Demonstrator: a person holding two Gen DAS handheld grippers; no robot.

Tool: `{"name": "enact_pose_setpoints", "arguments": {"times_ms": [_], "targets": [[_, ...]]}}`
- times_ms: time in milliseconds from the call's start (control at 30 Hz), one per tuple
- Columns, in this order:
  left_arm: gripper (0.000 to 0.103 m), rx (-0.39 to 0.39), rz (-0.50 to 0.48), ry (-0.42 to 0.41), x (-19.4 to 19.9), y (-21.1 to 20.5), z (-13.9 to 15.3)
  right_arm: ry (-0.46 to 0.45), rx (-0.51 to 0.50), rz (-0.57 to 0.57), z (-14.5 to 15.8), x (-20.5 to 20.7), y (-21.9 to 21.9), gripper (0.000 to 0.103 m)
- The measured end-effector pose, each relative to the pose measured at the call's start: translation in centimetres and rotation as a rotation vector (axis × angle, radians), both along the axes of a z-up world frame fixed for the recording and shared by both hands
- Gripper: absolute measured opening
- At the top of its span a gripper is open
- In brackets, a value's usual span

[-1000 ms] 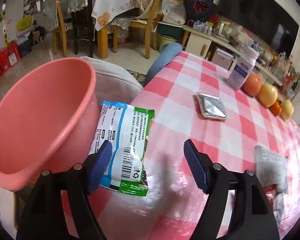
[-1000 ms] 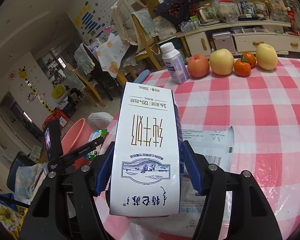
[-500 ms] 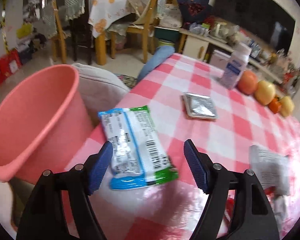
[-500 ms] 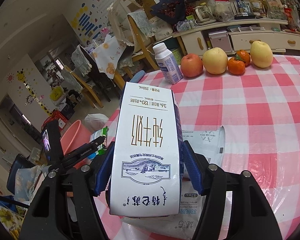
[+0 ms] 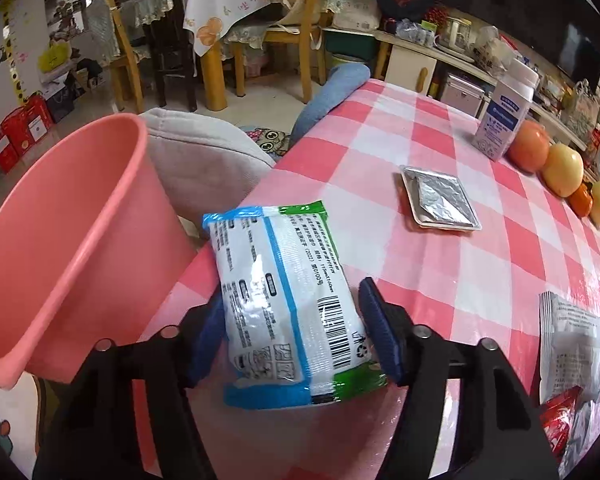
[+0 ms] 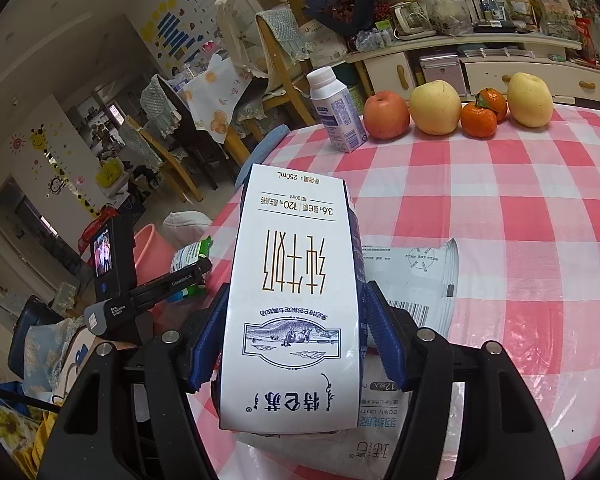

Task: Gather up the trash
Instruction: 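Bring the wipes pack over the bucket rim with the left gripper while the right gripper holds the carton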

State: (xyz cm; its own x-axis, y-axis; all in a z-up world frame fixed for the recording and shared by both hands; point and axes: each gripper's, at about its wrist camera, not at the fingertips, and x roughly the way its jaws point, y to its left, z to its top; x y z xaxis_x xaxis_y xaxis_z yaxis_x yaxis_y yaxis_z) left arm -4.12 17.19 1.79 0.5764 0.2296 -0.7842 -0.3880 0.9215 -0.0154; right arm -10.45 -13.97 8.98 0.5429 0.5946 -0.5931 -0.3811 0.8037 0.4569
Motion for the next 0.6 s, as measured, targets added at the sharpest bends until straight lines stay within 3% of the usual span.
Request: {"name": "enact_pose_setpoints", "arguments": {"times_ms": [100,367,600], "targets": [[0.053,-0.026,-0.017,-0.008,0.0,0.0,0.1,-0.003,-0.014,0.008,-0.1,0.0,0.5,0.066],[0.043,-0.151,-0.065,-0.048,-0.3,0.2,0.4,-0.024,-0.034,0.010,0.0,-0.1,1.6,0.066],[0.042,-0.238,-0.096,-0.126,-1.0,0.5,2.3,-0.036,-0.049,0.016,0.2,-0.2,2.8,0.066]]}}
